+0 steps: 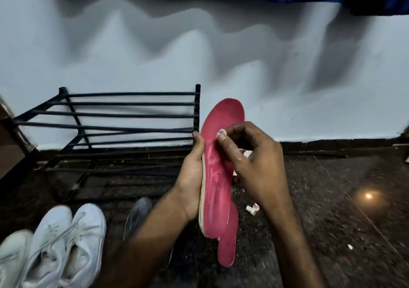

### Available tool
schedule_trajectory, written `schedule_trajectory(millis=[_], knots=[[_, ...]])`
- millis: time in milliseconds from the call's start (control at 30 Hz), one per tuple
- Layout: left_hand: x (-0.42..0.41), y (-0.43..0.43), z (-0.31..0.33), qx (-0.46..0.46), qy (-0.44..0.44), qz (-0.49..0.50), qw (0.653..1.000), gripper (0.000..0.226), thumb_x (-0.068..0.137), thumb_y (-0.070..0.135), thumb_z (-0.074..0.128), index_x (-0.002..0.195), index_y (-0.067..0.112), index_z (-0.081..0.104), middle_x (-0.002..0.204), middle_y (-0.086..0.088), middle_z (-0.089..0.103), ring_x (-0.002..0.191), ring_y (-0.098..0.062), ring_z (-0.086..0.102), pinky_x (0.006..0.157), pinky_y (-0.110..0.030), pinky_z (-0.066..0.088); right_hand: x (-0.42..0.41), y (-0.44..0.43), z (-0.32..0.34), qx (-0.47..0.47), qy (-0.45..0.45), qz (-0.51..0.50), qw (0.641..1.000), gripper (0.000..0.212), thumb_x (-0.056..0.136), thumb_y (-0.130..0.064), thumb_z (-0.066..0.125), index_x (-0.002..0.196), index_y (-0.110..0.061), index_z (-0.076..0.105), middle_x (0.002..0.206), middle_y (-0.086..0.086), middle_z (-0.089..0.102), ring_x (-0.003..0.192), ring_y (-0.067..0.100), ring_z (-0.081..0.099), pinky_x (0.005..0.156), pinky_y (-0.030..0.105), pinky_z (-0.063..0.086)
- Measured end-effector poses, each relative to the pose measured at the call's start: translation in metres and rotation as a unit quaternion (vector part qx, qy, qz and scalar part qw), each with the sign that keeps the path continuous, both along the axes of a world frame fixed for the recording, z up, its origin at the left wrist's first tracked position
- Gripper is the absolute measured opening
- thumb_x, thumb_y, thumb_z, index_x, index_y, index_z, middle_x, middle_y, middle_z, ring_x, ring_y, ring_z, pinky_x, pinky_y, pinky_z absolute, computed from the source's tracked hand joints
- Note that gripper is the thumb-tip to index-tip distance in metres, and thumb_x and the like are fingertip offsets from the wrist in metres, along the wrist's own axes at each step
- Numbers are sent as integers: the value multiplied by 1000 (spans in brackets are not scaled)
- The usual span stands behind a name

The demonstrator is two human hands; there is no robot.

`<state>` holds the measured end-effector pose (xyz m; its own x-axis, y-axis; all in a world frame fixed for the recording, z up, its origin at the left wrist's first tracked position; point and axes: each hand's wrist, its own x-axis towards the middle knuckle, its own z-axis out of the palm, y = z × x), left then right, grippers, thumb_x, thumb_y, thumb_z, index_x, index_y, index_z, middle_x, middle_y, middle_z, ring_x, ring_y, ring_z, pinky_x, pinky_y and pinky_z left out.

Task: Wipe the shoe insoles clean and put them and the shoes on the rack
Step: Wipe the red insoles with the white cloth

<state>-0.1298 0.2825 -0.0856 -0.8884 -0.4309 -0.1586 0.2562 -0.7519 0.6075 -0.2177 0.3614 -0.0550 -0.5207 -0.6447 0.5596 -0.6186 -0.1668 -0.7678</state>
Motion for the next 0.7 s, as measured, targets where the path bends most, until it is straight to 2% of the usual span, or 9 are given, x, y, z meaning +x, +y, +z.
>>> schedule_trajectory(millis=[100,233,300,400,467,533,633,700], knots=[[24,19,-14,-2,6,24,1000,75,89,72,34,119,10,63,111,-9,63,109,-22,61,102,-36,45,22,10,-5,33,55,29,998,11,91,-31,69,91,-20,68,82,-13,70,78,4,66,70,28,54],[52,22,-17,9,25,18,999,84,91,70,25,97,4,76,101,-13,73,97,-21,71,88,-32,57,48,15,-15,33,135,29,990,10,89,-28,71,92,-18,69,85,-11,68,81,7,63,72,34,51],[56,18,-12,13,28,21,999,81,91,71,32,104,2,74,107,-15,70,104,-24,68,97,-34,52,54,15,-17,19,163,2,986,11,89,-27,71,94,-17,70,88,-8,68,82,10,62,73,35,51],[54,23,-10,10,25,32,999,71,90,68,42,113,5,63,112,-12,61,116,-23,57,114,-36,34,57,13,-17,6,220,-61,974,14,90,-26,70,96,-13,71,89,-1,67,82,17,59,73,38,50],[51,31,-7,27,34,38,998,69,90,67,44,120,7,62,117,-10,61,122,-22,54,116,-36,32,57,11,-14,9,238,-108,965,15,91,-26,69,97,-13,71,90,2,66,82,20,56,71,38,47],[50,34,-6,30,42,38,998,70,89,66,43,122,8,64,120,-10,64,121,-21,58,111,-34,38,57,10,-12,18,246,-125,961,15,90,-26,68,98,-13,71,91,4,64,82,21,55,70,38,46],[54,25,-11,34,51,43,997,71,90,68,40,108,5,69,105,-11,69,105,-21,67,100,-31,48,59,11,-13,47,239,-57,968,15,89,-25,68,97,-13,72,90,2,64,83,19,57,73,38,48],[57,18,-11,8,20,31,999,83,88,73,38,121,2,64,115,-15,67,111,-24,64,101,-33,49,58,15,-13,71,209,23,975,16,88,-28,68,96,-16,74,88,-1,64,84,17,58,77,38,49]])
